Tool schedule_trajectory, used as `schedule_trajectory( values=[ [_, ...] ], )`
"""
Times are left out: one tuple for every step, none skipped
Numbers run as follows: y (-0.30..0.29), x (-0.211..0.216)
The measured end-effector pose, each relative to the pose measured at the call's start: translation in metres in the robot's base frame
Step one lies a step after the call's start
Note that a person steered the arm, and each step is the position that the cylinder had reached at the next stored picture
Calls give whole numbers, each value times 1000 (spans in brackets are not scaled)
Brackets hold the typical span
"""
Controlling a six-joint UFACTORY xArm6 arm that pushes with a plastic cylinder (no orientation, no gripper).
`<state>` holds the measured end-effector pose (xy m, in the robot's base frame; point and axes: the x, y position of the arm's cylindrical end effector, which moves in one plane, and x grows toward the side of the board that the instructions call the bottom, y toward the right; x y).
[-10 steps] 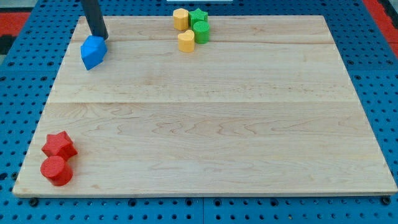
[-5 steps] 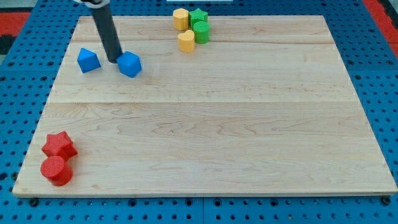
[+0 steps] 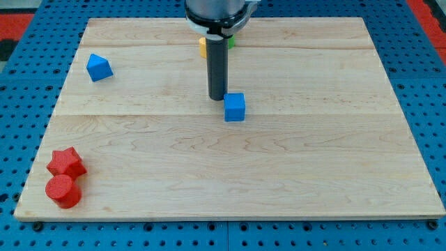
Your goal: Separate the blue blocks
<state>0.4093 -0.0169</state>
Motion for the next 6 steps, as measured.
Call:
schedule_trajectory(
  values=[
    [5,26],
    [34,33],
    [104,33],
    [133,58],
    [153,87],
    [164,48]
  ],
)
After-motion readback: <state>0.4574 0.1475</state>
